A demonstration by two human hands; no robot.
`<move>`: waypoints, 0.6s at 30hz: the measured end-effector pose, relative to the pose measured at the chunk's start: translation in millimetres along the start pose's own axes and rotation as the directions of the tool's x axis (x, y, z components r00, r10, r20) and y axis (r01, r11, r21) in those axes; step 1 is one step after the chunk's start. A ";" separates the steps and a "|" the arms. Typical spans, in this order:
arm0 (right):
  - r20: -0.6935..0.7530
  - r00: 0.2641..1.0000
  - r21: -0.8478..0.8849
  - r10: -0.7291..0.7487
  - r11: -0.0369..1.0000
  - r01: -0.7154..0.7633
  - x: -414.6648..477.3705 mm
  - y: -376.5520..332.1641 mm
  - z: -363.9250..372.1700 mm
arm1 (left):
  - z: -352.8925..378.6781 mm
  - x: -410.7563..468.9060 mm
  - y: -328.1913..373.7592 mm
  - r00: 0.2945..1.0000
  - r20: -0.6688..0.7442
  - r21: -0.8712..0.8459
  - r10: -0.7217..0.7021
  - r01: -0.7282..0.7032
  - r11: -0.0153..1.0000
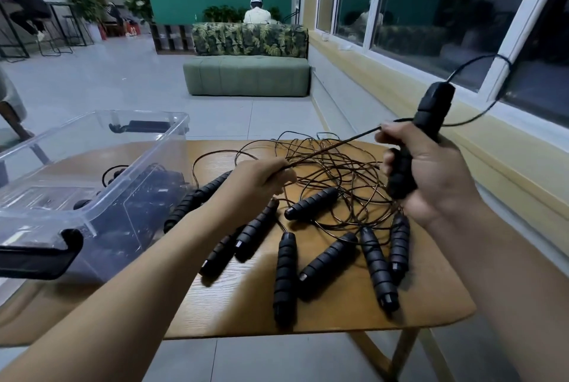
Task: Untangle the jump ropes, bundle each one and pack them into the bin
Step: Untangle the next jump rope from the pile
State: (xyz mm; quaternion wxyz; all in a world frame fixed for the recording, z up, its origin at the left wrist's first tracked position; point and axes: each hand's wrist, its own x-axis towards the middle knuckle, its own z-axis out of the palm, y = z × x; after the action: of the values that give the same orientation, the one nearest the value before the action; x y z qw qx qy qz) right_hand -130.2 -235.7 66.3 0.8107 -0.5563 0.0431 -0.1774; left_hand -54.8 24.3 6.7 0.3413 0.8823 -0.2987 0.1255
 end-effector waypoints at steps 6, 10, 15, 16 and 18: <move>0.140 0.986 -0.114 0.092 0.991 -0.076 -6.2 22.0 9.9 | 5.0 1.1 25.9 0.990 -0.067 0.102 0.125 -0.118 0.988; 0.181 0.977 -0.185 0.114 0.979 -0.080 -15.2 37.4 18.7 | 8.9 -1.7 49.7 0.969 -0.110 0.109 0.221 -0.209 0.972; 0.205 0.979 -0.261 0.016 0.965 0.039 -25.1 42.0 23.4 | 14.3 -5.7 53.8 0.965 -0.078 0.106 0.251 -0.242 0.964; 0.208 0.978 -0.274 -0.011 0.959 0.069 -26.6 41.0 23.5 | 15.9 -6.2 51.4 0.968 -0.063 0.097 0.245 -0.238 0.966; 0.226 0.973 -0.284 -0.055 0.951 0.120 -29.8 36.2 22.5 | 18.6 -6.4 44.5 0.980 -0.033 0.074 0.195 -0.192 0.979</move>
State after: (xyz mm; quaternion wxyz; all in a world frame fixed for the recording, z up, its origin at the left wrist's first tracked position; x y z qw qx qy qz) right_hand -143.3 -194.3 37.8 0.7094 -0.6886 -0.0437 -0.1437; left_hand -86.8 -11.7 13.8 0.3021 0.8578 -0.3718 0.1862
